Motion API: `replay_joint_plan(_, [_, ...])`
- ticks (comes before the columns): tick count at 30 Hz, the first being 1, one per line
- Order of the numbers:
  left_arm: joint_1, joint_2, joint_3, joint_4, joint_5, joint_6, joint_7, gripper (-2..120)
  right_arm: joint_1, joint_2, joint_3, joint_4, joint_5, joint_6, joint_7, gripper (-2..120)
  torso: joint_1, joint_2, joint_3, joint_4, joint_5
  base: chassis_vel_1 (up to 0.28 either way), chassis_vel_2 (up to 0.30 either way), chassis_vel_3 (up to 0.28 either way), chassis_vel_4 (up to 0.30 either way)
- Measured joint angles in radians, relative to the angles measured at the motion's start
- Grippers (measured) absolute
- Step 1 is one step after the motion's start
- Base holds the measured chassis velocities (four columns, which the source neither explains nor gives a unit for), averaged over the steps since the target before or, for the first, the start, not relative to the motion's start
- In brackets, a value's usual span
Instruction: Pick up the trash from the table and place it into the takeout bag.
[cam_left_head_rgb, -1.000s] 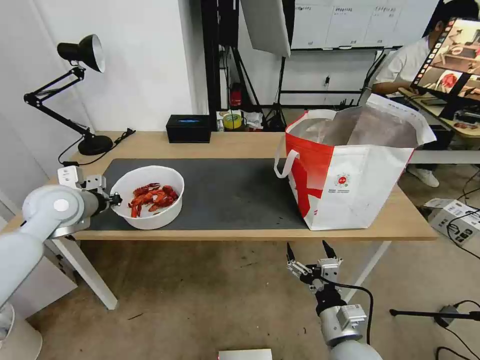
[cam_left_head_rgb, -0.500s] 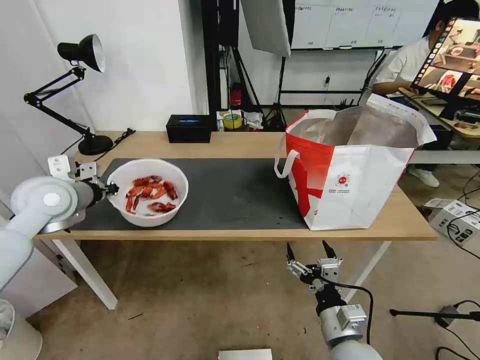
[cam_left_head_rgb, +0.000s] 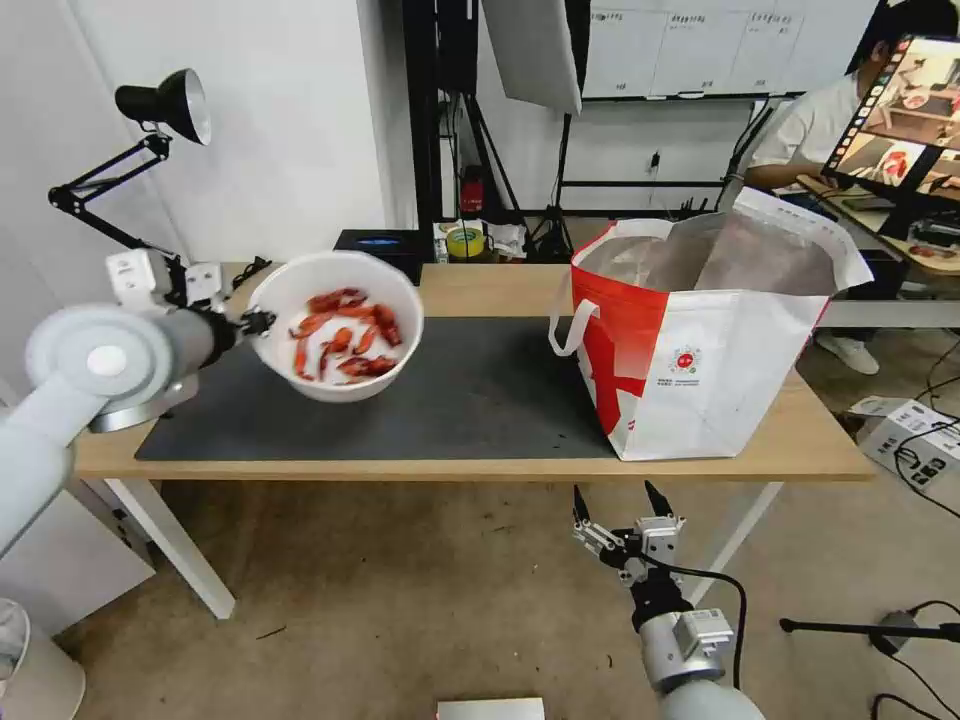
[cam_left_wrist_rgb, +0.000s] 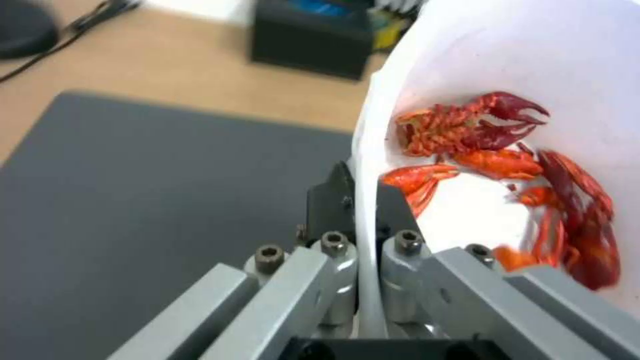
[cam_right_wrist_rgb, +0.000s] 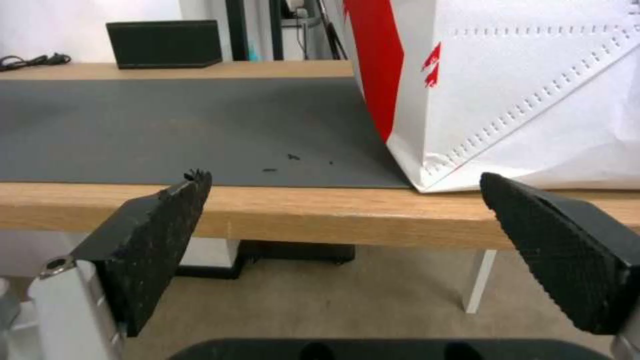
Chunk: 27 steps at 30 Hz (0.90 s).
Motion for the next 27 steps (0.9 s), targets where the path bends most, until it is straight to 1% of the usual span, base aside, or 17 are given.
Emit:
replay_joint_plan(3, [-0.112, -0.049, 0.097, -0.004, -0.001, -0.007, -0.032, 0, 0.000, 0.000, 0.000, 0.000, 0.000, 0.000, 0.000, 100, 0.000, 0.000, 0.000, 0.0000, -0.0001, 0.000, 0.000, 0.000, 0.000])
replay_joint_plan(4, [-0.112, -0.049, 0.097, -0.004, -0.001, -0.007, -0.032, 0, 0.000, 0.000, 0.000, 0.000, 0.000, 0.000, 0.000, 100, 0.000, 0.000, 0.000, 0.0000, -0.0001, 0.000, 0.000, 0.000, 0.000])
replay_joint_plan(5, [-0.143, -0.067, 0.127, 0.003, -0.001, -0.009, -0.045, 0, 0.000, 0.000, 0.000, 0.000, 0.000, 0.000, 0.000, 100, 0.000, 0.000, 0.000, 0.0001, 0.0000, 0.000, 0.000, 0.000, 0.000])
replay_joint_plan(7, [-0.221, -0.109, 0.200, 0.035, -0.002, -0.011, -0.065, 0, 0.000, 0.000, 0.000, 0.000, 0.000, 0.000, 0.000, 100, 0.000, 0.000, 0.000, 0.0000, -0.0004, 0.000, 0.000, 0.000, 0.000])
replay_joint_plan(8, [-0.221, -0.109, 0.200, 0.035, -0.002, -0.011, -0.065, 0, 0.000, 0.000, 0.000, 0.000, 0.000, 0.000, 0.000, 100, 0.000, 0.000, 0.000, 0.0000, -0.0004, 0.000, 0.000, 0.000, 0.000])
replay_joint_plan(10, [-0.315, -0.167, 0.270, 0.085, -0.004, -0.013, -0.079, 0, 0.000, 0.000, 0.000, 0.000, 0.000, 0.000, 0.000, 100, 0.000, 0.000, 0.000, 0.0002, -0.0003, 0.000, 0.000, 0.000, 0.000])
replay_joint_plan(11, [-0.330, -0.176, 0.278, 0.093, -0.005, -0.014, -0.079, 0, 0.000, 0.000, 0.000, 0.000, 0.000, 0.000, 0.000, 100, 0.000, 0.000, 0.000, -0.0001, -0.0004, 0.000, 0.000, 0.000, 0.000])
replay_joint_plan(12, [-0.373, -0.203, 0.298, 0.117, -0.008, -0.016, -0.081, 0, 0.000, 0.000, 0.000, 0.000, 0.000, 0.000, 0.000, 100, 0.000, 0.000, 0.000, -0.0002, -0.0003, 0.000, 0.000, 0.000, 0.000])
replay_joint_plan(14, [-0.373, -0.203, 0.298, 0.117, -0.008, -0.016, -0.081, 0, 0.000, 0.000, 0.000, 0.000, 0.000, 0.000, 0.000, 100, 0.000, 0.000, 0.000, -0.0002, -0.0003, 0.000, 0.000, 0.000, 0.000])
replay_joint_plan(15, [-0.473, -0.283, 0.330, 0.185, -0.015, -0.021, -0.088, 0, 0.000, 0.000, 0.000, 0.000, 0.000, 0.000, 0.000, 100, 0.000, 0.000, 0.000, -0.0001, 0.0000, 0.000, 0.000, 0.000, 0.000])
replay_joint_plan(16, [-0.498, -0.309, 0.335, 0.205, -0.017, -0.023, -0.093, 0, 0.000, 0.000, 0.000, 0.000, 0.000, 0.000, 0.000, 100, 0.000, 0.000, 0.000, -0.0001, -0.0001, 0.000, 0.000, 0.000, 0.000])
replay_joint_plan(17, [-0.498, -0.309, 0.335, 0.205, -0.017, -0.023, -0.093, 0, 0.000, 0.000, 0.000, 0.000, 0.000, 0.000, 0.000, 100, 0.000, 0.000, 0.000, -0.0001, -0.0001, 0.000, 0.000, 0.000, 0.000])
replay_joint_plan(19, [-0.557, -0.378, 0.351, 0.257, -0.020, -0.027, -0.099, 0, 0.000, 0.000, 0.000, 0.000, 0.000, 0.000, 0.000, 100, 0.000, 0.000, 0.000, 0.0001, 0.0000, 0.000, 0.000, 0.000, 0.000])
replay_joint_plan(20, [-0.557, -0.378, 0.351, 0.257, -0.020, -0.027, -0.099, 0, 0.000, 0.000, 0.000, 0.000, 0.000, 0.000, 0.000, 100, 0.000, 0.000, 0.000, 0.0001, 0.0000, 0.000, 0.000, 0.000, 0.000])
replay_joint_plan(23, [-0.608, -0.463, 0.381, 0.310, -0.020, -0.034, -0.102, 0, 0.000, 0.000, 0.000, 0.000, 0.000, 0.000, 0.000, 100, 0.000, 0.000, 0.000, 0.0000, 0.0000, 0.000, 0.000, 0.000, 0.000])
replay_joint_plan(24, [-0.608, -0.463, 0.381, 0.310, -0.020, -0.034, -0.102, 0, 0.000, 0.000, 0.000, 0.000, 0.000, 0.000, 0.000, 100, 0.000, 0.000, 0.000, 0.0000, 0.0000, 0.000, 0.000, 0.000, 0.000])
replay_joint_plan(27, [-0.633, -0.546, 0.410, 0.358, -0.012, -0.047, -0.119, 0, 0.000, 0.000, 0.000, 0.000, 0.000, 0.000, 0.000, 100, 0.000, 0.000, 0.000, -0.0001, 0.0000, 0.000, 0.000, 0.000, 0.000])
